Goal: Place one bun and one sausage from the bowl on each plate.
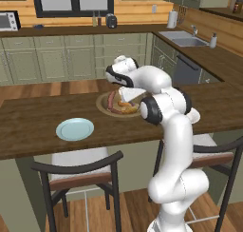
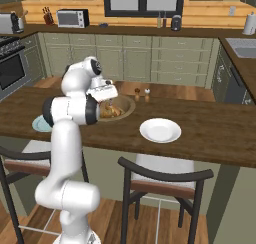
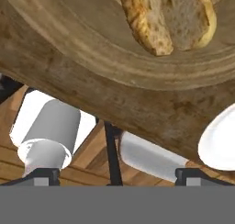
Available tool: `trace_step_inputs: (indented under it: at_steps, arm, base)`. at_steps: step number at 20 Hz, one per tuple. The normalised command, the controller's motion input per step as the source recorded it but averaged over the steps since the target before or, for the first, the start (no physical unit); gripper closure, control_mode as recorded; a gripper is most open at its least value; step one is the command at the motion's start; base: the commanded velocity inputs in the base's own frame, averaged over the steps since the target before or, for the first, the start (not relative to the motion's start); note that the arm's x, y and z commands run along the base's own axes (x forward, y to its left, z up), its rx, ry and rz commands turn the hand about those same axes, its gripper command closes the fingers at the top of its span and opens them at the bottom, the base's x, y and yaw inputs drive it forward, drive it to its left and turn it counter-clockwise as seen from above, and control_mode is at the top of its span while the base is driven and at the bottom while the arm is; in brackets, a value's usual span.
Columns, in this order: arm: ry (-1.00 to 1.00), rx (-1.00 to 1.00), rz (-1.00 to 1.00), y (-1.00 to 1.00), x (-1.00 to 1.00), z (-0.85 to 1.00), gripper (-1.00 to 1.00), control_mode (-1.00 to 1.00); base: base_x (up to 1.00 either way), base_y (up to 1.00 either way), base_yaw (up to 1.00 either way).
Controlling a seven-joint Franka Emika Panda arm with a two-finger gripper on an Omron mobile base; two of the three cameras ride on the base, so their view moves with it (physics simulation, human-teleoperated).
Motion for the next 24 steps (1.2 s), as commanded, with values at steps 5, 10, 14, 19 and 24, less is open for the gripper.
trace_step_inputs:
  at_steps: [5, 10, 14, 19, 24]
  arm:
    - [0.13, 0.0, 0.15, 0.0, 0.3, -0.54, -1.0, -1.0]
    - [0.07, 0.0, 0.1, -0.06, 0.53, -0.04, -1.0, -1.0]
    - [0.11, -0.05, 0.08, 0.0, 0.21, -0.36, -1.0, -1.0]
    - [0.05, 0.0, 0.06, 0.0, 0.12, -0.27, -1.0, -1.0]
    - [0.0, 0.0, 0.04, -0.03, 0.02, -0.04, -1.0, -1.0]
  base:
    - [0.0, 0.0, 0.0]
    - [0.0, 0.0, 0.0]
    - [0.0, 0.0, 0.0]
    - [0.0, 0.0, 0.0]
    - [0.0, 0.0, 0.0]
